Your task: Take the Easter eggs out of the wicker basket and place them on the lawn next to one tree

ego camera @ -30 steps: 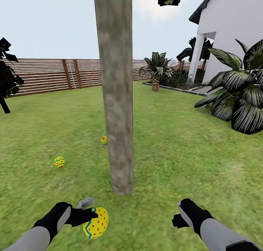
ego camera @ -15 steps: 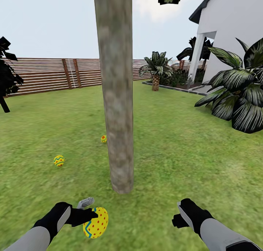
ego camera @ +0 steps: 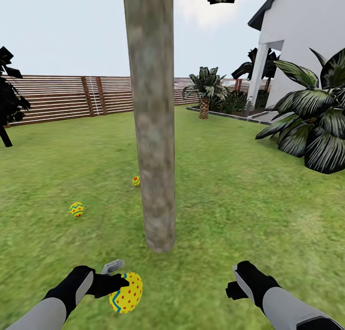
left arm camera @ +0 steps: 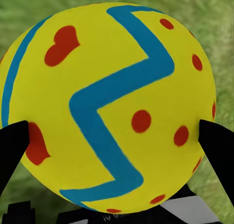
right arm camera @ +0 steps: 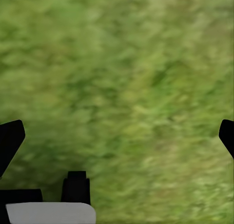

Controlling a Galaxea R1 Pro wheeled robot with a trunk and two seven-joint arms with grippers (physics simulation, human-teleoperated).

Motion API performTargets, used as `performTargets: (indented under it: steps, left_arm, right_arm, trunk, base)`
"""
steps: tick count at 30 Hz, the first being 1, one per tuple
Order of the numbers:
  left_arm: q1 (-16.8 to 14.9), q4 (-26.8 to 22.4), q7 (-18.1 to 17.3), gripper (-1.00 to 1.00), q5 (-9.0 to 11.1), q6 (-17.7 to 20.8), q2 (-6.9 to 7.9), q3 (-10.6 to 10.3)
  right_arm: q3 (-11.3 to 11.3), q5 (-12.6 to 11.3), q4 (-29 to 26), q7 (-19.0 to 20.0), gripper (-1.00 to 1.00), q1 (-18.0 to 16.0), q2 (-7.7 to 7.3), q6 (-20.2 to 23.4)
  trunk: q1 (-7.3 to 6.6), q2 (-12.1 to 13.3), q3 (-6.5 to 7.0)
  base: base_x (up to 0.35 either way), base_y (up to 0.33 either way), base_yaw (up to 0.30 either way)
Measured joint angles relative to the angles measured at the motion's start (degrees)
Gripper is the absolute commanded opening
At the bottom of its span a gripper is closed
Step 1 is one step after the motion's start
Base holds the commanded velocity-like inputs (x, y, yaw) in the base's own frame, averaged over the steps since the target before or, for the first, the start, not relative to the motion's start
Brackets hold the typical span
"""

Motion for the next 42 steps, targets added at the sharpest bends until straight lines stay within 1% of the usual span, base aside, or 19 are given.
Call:
performTargets:
  steps: [42]
  left_arm:
    - [0.0,0.0,0.0,-1.00,0.0,-0.1,-0.15,0.0]
  right_arm:
    - [-0.1,-0.1,0.0,0.0,1.00,0.0,-0.13,0.2]
  trunk:
    - [9.23,-16.8,-7.54]
  base:
    - [0.000,0.000,0.000]
